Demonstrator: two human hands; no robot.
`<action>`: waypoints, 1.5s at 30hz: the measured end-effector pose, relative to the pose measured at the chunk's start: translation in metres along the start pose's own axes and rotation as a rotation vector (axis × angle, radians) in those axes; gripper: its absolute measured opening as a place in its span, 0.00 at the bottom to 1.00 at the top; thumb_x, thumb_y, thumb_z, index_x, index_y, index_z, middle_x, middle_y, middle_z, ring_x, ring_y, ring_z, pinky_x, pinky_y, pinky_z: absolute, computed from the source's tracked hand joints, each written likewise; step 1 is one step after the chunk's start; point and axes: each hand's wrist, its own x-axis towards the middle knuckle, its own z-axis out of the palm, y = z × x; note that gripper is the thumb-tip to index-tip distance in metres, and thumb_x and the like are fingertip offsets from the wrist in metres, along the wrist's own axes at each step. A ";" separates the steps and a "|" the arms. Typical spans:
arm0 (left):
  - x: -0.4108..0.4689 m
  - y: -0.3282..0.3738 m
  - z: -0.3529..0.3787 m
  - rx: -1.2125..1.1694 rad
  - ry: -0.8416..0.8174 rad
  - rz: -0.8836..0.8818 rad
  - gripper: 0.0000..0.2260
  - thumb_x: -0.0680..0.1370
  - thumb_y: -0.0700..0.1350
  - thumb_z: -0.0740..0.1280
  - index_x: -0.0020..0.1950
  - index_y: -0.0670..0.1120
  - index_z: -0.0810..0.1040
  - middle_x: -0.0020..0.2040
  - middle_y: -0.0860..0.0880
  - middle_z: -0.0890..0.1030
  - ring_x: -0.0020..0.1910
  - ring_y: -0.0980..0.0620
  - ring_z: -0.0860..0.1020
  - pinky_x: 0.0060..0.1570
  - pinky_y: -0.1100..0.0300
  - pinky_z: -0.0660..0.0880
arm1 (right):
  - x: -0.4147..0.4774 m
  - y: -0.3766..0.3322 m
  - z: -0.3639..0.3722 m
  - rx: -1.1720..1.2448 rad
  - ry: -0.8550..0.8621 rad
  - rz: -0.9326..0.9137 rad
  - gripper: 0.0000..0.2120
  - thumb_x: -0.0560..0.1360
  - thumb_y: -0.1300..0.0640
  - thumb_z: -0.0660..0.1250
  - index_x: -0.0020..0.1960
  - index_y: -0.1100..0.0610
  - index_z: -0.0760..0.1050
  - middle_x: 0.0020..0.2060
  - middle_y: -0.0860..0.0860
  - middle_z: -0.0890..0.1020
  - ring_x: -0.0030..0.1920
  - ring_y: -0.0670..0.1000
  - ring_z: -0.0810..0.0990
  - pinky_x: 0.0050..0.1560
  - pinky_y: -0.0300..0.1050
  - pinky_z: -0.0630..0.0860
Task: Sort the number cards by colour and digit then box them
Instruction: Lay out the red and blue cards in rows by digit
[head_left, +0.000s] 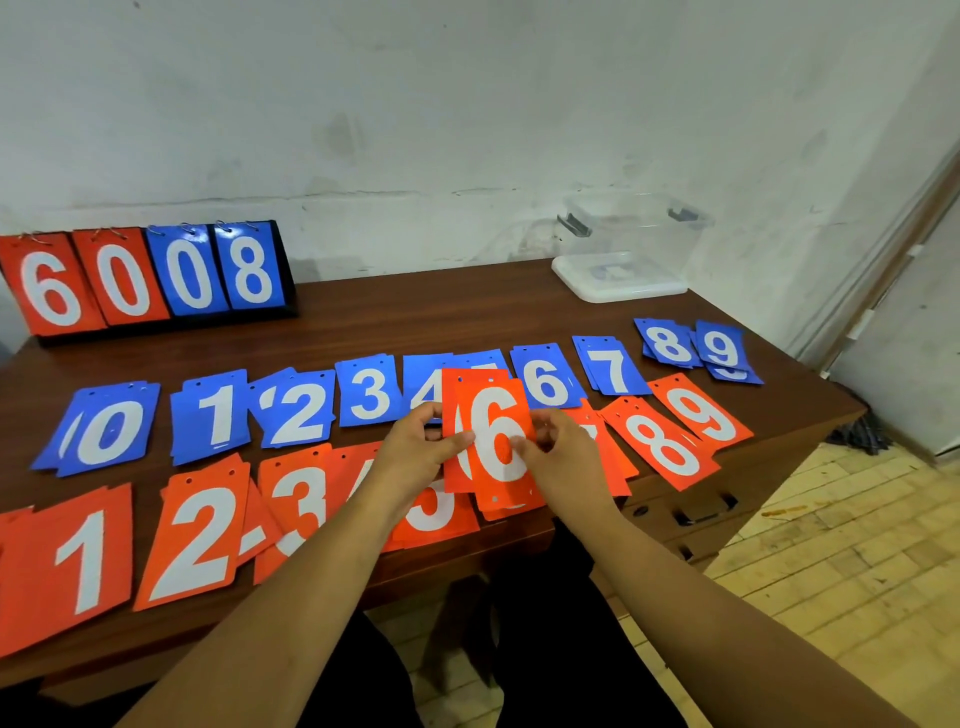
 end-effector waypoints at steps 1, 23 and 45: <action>0.000 -0.001 0.000 0.012 0.031 0.003 0.16 0.76 0.48 0.73 0.62 0.53 0.75 0.56 0.49 0.84 0.51 0.50 0.84 0.46 0.50 0.83 | 0.003 0.003 -0.003 0.024 0.041 0.028 0.20 0.76 0.49 0.69 0.65 0.53 0.72 0.59 0.50 0.79 0.54 0.48 0.79 0.45 0.36 0.75; 0.000 -0.003 -0.002 0.062 0.143 -0.036 0.10 0.80 0.48 0.68 0.60 0.52 0.75 0.56 0.52 0.81 0.47 0.54 0.82 0.34 0.60 0.81 | 0.013 0.007 0.007 -0.329 0.136 -0.053 0.14 0.78 0.45 0.66 0.56 0.54 0.76 0.55 0.49 0.79 0.53 0.47 0.77 0.46 0.36 0.75; -0.005 -0.038 -0.009 0.996 0.040 0.457 0.15 0.78 0.51 0.68 0.65 0.52 0.77 0.65 0.53 0.74 0.65 0.53 0.71 0.66 0.54 0.71 | 0.032 0.016 -0.018 -0.104 0.186 0.144 0.11 0.78 0.55 0.67 0.60 0.57 0.78 0.56 0.53 0.81 0.56 0.53 0.80 0.47 0.42 0.75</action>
